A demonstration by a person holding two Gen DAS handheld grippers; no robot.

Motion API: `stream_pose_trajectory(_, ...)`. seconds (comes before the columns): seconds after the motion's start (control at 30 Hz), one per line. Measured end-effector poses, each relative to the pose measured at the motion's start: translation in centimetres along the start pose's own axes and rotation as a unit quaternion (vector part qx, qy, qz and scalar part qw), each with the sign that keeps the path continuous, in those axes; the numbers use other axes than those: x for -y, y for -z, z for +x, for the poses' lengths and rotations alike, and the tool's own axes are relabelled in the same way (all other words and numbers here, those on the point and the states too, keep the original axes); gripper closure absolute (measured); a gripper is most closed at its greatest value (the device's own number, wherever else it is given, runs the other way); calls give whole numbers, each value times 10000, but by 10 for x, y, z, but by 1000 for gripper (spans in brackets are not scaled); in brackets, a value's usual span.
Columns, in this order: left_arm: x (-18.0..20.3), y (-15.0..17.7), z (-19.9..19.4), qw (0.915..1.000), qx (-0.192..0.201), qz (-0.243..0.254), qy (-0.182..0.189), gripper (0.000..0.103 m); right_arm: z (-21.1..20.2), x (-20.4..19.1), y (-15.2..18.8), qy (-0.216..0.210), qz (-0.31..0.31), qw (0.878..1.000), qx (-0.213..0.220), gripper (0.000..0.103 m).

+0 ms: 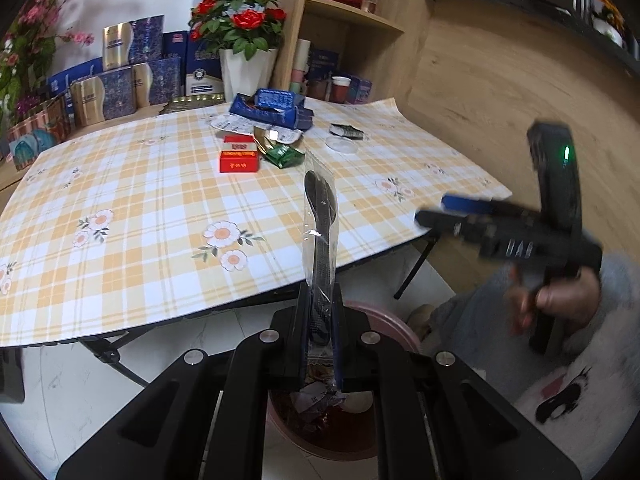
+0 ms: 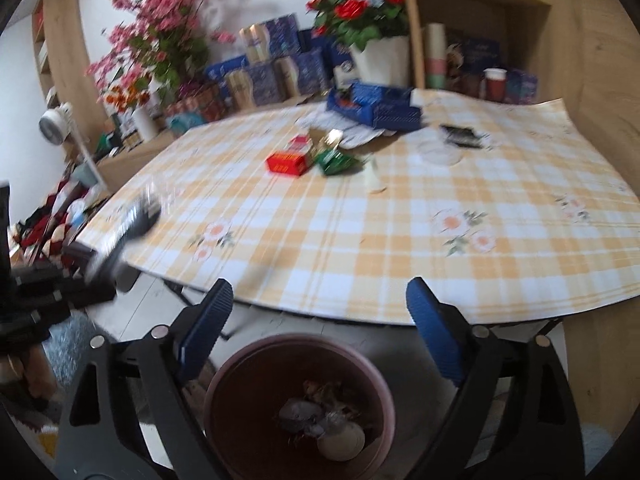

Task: Collect trash
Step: 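Lower the spoon into the bin and open the left gripper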

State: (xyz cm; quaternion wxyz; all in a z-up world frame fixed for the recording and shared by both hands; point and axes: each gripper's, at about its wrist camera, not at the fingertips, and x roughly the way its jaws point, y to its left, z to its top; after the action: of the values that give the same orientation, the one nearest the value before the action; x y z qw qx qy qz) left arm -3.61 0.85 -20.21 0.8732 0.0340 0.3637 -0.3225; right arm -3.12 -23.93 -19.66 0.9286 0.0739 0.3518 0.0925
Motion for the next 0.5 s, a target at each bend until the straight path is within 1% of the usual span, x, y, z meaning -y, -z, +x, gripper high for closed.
stream_pose_trajectory(0.07,1,6,7,9999,-59,69,57,94,-5,6,-4,71,103,9999,116,10)
stream_pose_trajectory(0.23,6,22,26,9990,-314,236,214,93,-11,12,-8,185,232,9992,269,7)
stream_pose_trajectory(0.37,10,33,48,9969,-669,345,208,94,-8,13,-6,283,186,9991,240,7)
stream_pose_trajectory(0.43,14,38,57,9954,-828,421,246,94,-7,17,-5,297,259,9989,235,7)
stream_pose_trajectory(0.5,17,40,62,9945,-890,470,292,93,-7,20,-4,316,332,9987,226,7)
